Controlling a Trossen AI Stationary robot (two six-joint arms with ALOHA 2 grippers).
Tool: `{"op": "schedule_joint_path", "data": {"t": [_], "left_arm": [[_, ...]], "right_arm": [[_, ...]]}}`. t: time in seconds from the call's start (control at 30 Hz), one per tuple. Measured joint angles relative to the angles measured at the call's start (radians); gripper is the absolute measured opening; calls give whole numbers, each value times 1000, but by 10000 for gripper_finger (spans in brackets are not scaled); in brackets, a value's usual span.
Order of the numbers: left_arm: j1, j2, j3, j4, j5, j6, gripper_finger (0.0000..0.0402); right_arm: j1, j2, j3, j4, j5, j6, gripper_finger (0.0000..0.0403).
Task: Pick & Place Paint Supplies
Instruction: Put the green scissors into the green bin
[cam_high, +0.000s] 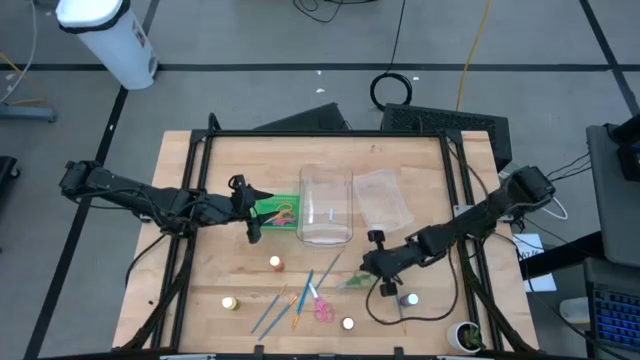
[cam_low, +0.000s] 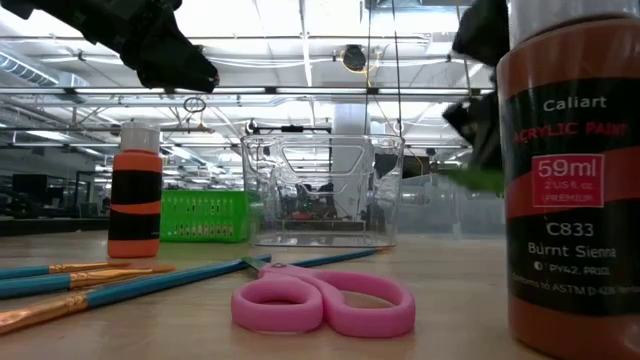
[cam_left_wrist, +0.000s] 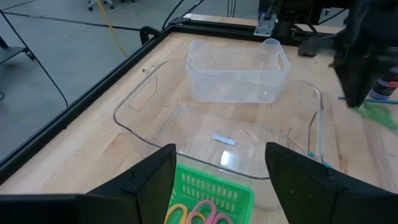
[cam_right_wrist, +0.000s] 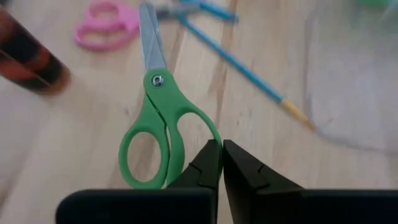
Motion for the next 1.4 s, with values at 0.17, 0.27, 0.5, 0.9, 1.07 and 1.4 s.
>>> {"op": "schedule_joint_path", "data": {"t": [0.17,0.27,0.5,0.9,1.07,1.4], "left_arm": [[0,0,0,39,0,-26,255],[0,0,0,114,0,-20,255],[0,42,0,389,0,29,255],[0,281,1,794,2,164,255],[0,375,1,978,2,219,255],[0,407,40,1042,0,222,255]], "right_arm": [[21,-95,0,88,64,-85,1],[23,-136,0,193,94,-173,1],[-23,-153,0,477,94,-440,0],[-139,-152,0,679,530,-632,0],[-153,-152,0,679,642,-672,0],[-154,-72,0,687,750,-702,0]]}}
